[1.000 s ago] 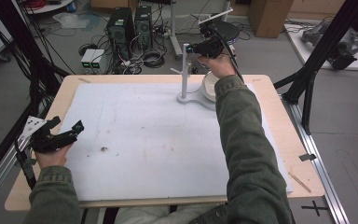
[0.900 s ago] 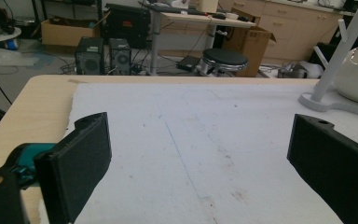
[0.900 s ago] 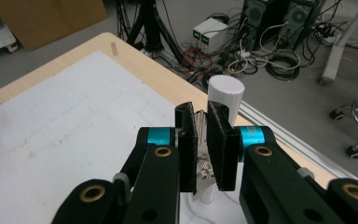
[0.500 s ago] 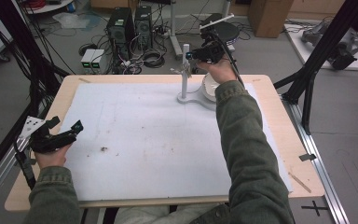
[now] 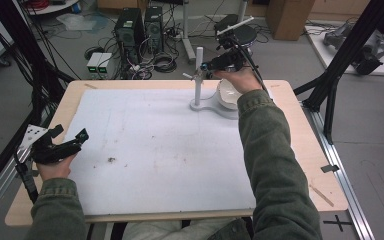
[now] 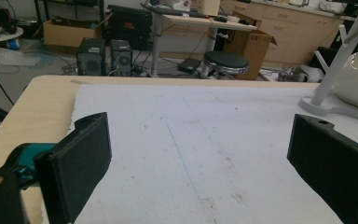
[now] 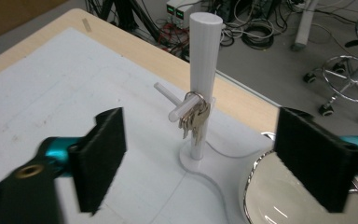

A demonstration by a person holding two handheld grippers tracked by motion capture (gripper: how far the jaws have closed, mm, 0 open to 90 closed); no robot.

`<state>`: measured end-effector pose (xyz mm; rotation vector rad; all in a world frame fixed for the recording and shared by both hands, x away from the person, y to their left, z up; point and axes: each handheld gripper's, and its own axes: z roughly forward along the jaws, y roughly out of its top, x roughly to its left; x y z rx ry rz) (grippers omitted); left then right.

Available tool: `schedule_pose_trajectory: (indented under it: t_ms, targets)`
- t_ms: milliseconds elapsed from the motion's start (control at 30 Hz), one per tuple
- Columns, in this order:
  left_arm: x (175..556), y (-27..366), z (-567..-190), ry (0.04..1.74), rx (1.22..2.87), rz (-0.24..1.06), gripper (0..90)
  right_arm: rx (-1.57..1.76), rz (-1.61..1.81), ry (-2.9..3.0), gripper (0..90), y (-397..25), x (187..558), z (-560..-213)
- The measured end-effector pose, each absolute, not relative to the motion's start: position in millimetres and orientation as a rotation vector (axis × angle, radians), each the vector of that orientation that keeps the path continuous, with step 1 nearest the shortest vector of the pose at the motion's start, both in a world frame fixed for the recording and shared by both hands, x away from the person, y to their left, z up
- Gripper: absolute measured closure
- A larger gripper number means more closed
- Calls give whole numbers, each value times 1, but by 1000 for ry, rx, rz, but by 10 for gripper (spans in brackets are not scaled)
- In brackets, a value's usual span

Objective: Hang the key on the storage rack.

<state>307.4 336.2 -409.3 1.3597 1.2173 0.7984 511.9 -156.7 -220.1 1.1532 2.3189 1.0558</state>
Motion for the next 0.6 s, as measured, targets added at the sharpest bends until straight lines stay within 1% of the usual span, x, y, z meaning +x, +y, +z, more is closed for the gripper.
schedule_pose_trajectory:
  t_ms: [100, 133, 600]
  targets:
    - [307, 336, -409, 1220, 1357, 797, 66, 1162, 1035, 2312, 72, -157, 508, -218]
    - [306, 336, -409, 1220, 1358, 796, 66, 1163, 1031, 2306, 19, -157, 507, -218]
    - [307, 336, -409, 1220, 1363, 792, 66, 1232, 1096, 2260, 5, -194, 488, -243]
